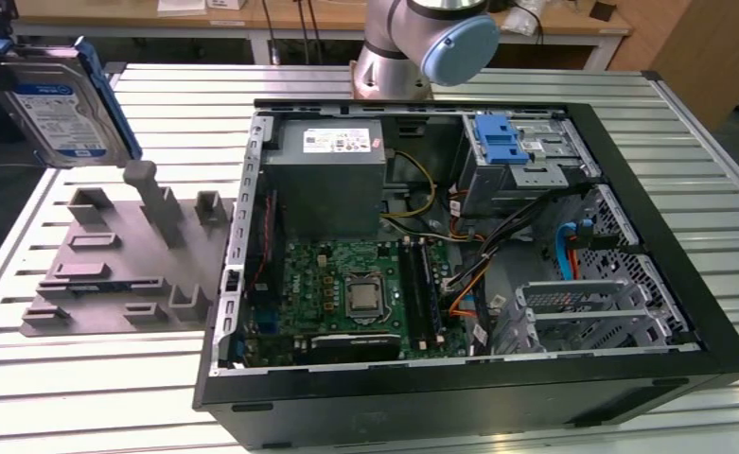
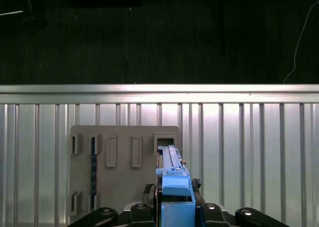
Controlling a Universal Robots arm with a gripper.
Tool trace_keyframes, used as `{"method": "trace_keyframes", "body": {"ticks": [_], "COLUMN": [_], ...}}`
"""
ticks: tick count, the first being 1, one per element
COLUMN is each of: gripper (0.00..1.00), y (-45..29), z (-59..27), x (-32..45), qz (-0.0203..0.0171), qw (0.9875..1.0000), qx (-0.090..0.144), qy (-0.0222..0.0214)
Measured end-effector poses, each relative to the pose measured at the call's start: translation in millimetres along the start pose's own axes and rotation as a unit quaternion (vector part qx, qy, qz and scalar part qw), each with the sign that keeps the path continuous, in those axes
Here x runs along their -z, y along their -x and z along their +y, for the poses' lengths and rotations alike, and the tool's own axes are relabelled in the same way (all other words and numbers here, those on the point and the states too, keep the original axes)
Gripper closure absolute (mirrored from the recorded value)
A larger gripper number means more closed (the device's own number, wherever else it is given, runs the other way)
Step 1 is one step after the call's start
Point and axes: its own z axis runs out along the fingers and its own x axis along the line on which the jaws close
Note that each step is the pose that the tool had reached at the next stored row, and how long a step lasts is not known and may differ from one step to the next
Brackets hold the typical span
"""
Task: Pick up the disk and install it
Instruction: 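Pick up the disk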
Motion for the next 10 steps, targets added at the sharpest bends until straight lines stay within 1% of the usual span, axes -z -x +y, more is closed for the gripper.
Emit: {"method": "trace_keyframes", "body": {"ticks": [10], "gripper": [0.64], "y": [0.0], "z": [0.1], "x": [6.9], "qz": [0.0000], "qw": [1.0000], "qx": [0.000], "qy": [-0.0001]}}
